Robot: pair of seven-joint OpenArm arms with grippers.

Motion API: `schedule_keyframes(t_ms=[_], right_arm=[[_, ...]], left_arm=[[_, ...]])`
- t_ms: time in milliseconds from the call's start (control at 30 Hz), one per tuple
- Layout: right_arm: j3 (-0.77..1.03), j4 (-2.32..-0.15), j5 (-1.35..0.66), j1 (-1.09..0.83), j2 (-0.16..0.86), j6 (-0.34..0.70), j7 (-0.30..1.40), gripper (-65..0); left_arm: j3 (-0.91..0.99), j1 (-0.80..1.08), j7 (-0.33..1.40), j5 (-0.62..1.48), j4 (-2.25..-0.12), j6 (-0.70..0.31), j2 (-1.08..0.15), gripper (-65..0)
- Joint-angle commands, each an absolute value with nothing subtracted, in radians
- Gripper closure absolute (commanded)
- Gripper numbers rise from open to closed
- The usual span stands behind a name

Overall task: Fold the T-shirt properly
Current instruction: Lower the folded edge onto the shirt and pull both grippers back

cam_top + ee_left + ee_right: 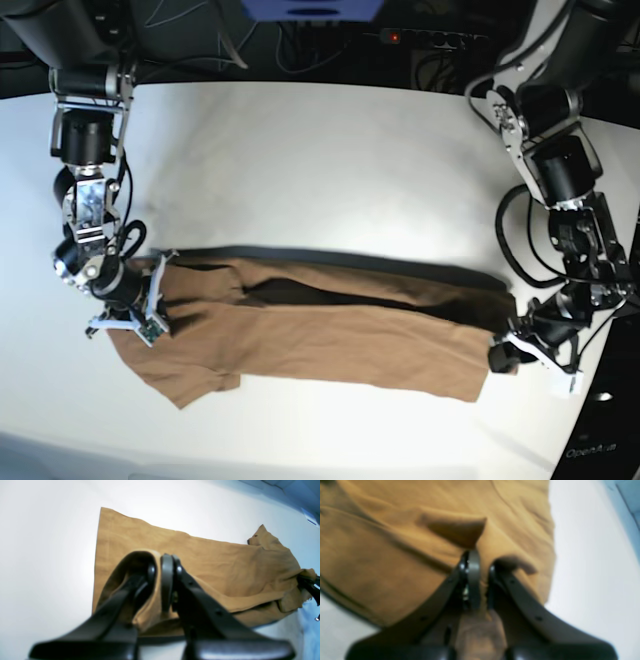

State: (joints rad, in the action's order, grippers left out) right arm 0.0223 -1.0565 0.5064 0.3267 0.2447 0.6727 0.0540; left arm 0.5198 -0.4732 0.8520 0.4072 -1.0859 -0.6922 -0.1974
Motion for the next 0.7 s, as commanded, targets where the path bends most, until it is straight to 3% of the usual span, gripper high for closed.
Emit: schedule_keyframes(t_ms=[0,267,367,567,667], right_arm=[[0.027,-1.070,0.493,0.354,0.255,0.664,0.036,-1.6],[0.027,-1.072,0.493,0.349,0.255,0.664,0.036,-31.3],[0.027,-1.072,0.493,0.348,0.255,0.664,0.036,-33.1],[0.028,-1.073,0.493,0.346,0.265,0.664,0.036,-33.1],[0.030,-1.073,0.492,0.346,0.275,0.664,0.036,-32.9]], left_arm=[[0.518,-0.489,0.828,0.430,-1.095,-0.698,-0.208,-3.1],[0.518,-0.469,0.829,0.430,-1.053,-0.698,-0.211,-5.6],[0.518,-0.463,0.828,0.430,-1.055,-0.698,-0.211,-17.8],[0.519,-0.461,0.826,0.440,-1.064,-0.698,-0.211,-49.8],[0.519,-0.461,0.826,0.440,-1.066,-0.698,-0.211,-59.7]])
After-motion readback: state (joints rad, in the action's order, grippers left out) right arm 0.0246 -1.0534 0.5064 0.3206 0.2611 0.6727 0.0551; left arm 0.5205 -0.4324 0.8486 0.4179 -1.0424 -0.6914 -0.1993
